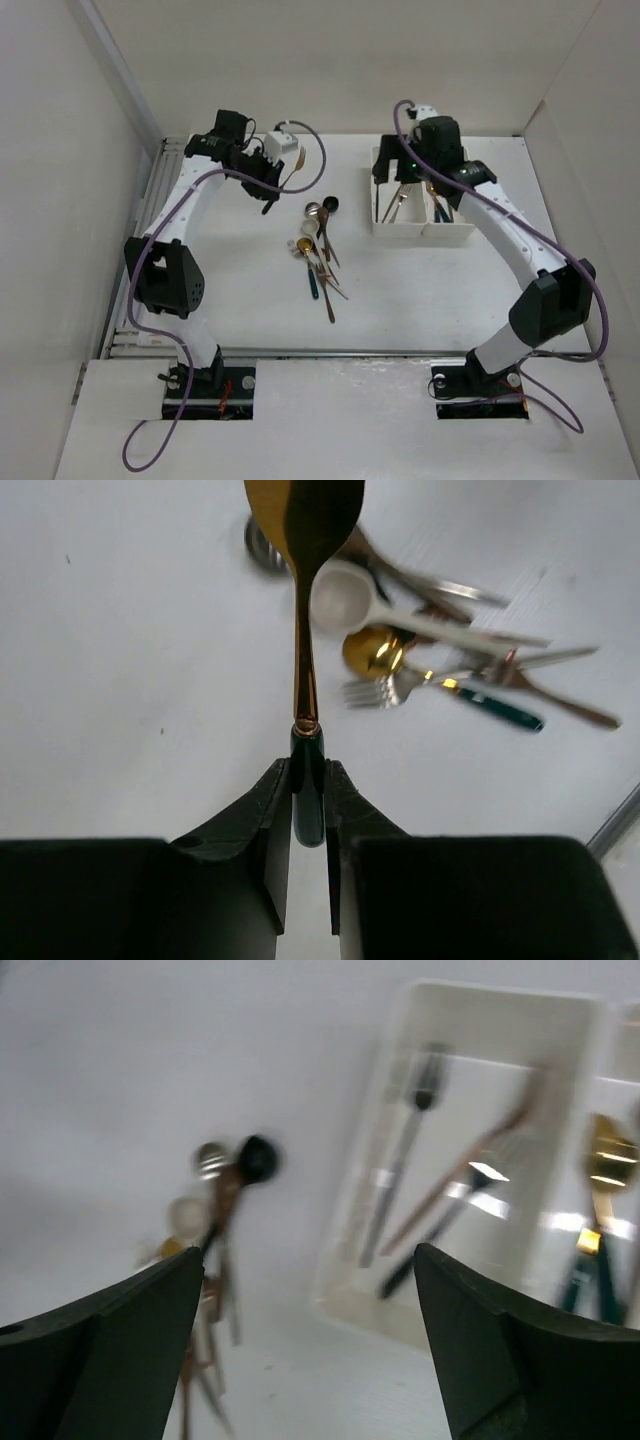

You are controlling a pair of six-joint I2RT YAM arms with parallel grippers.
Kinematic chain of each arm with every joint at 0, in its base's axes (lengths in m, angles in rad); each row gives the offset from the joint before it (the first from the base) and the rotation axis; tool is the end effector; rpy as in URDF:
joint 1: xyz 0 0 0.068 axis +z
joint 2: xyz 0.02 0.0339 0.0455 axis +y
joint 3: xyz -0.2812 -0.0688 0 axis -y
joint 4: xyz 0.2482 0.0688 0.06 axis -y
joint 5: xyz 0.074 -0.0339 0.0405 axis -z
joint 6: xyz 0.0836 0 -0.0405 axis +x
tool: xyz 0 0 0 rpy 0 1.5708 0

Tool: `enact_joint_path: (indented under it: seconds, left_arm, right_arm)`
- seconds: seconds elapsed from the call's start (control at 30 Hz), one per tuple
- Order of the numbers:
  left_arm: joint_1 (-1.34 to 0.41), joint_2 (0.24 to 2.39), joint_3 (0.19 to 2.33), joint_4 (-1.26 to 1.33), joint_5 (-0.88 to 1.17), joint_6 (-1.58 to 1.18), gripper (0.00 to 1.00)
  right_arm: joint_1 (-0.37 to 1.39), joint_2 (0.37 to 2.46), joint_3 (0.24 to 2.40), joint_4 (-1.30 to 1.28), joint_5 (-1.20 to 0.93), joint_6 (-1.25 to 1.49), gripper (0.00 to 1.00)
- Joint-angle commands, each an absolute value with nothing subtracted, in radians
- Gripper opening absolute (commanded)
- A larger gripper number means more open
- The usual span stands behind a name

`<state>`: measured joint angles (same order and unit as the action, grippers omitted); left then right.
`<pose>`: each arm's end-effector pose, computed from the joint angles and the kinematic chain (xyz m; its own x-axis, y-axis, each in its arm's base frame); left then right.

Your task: Sort the eating utensils into containers

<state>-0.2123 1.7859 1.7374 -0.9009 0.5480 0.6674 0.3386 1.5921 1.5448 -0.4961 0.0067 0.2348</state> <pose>0.3970 -0.1301 0.3179 -0.3294 0.6115 -0.7194 0.8661 0.4991 0.0276 0.3885 0.1362 0.3613 -0.5503 0.0528 -0.8333 -0.2043 0.9591 0.1958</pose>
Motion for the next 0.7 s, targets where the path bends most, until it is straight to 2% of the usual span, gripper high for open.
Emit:
enact_joint_path:
  seconds: [0.0,0.13,0.3,0.47,0.6,0.63,0.67]
  left_arm:
    - [-0.193,1.668,1.777,-0.705,0.849,0.344,0.0]
    - [-0.193,1.605,1.695,-0.441,0.929,-0.032,0.0]
    - [-0.193,1.614,1.651,-0.249,0.977,-0.311,0.0]
    - [-0.202,1.605,1.629,-0.218,0.973,-0.348,0.0]
    - [-0.212,1.594,1.611,-0.23,0.973,-0.348,0.0]
    - [-0.212,1.594,1.611,-0.23,0.985,-0.36,0.0]
    - [-0.212,1.594,1.611,-0.23,0.994,-0.36,0.0]
  right_arm:
    - [0.472,1.52,1.465,-0.179,-0.274,0.265,0.93]
    - [0.598,1.587,1.489,-0.04,-0.354,0.313,0.94]
    - [0.65,1.678,1.564,0.029,-0.397,0.39,0.93]
    - [0.65,1.723,1.586,0.081,-0.397,0.43,0.85]
    - [0.65,1.743,1.586,0.091,-0.359,0.466,0.66]
    - [0.65,1.756,1.595,0.091,-0.348,0.466,0.51]
    - [0.65,1.756,1.595,0.091,-0.348,0.466,0.43]
